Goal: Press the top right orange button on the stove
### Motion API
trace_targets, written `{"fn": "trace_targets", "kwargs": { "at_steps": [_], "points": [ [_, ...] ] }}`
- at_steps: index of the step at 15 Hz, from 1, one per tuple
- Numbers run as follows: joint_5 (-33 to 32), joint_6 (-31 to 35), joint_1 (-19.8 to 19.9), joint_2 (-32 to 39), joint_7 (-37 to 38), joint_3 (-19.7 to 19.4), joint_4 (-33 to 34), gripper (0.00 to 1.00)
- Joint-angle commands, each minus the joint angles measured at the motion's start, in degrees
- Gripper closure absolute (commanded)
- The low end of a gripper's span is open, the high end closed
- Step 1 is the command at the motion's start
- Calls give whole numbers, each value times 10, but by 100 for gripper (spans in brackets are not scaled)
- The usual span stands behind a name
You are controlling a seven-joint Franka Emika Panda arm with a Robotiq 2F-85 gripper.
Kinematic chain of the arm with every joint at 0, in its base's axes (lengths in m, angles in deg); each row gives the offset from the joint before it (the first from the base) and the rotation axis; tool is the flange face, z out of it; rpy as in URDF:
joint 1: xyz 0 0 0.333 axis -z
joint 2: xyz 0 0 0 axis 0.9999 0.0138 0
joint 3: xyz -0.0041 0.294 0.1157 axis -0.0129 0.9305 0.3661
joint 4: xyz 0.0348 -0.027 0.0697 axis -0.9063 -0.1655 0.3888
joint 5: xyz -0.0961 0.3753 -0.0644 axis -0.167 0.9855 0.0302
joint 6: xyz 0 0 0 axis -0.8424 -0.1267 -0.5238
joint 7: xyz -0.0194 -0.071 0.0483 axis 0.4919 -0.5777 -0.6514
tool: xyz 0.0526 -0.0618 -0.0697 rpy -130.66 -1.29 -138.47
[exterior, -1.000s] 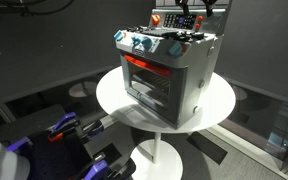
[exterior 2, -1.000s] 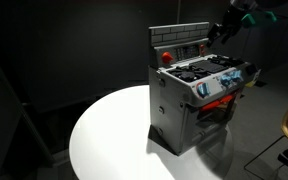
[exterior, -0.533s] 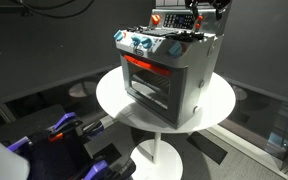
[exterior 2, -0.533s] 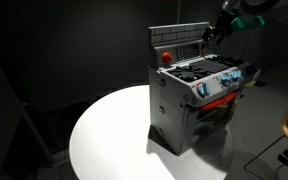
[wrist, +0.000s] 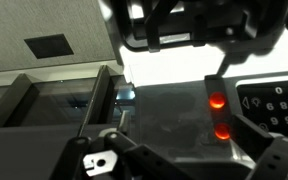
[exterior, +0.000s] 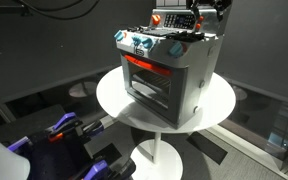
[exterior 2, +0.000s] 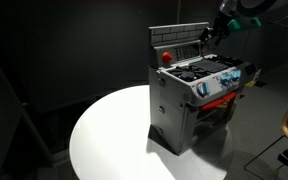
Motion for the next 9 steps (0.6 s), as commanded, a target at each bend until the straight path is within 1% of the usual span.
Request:
{"fn": "trace_targets", "kwargs": {
  "at_steps": [1,6,9],
  "points": [
    [-5,-16,-9,10,20,-13,23,0],
    [-4,-49,-9,-24,21,-14,1,0],
    [-7,-94,-7,-50,22,-15,-9,0]
  ]
}}
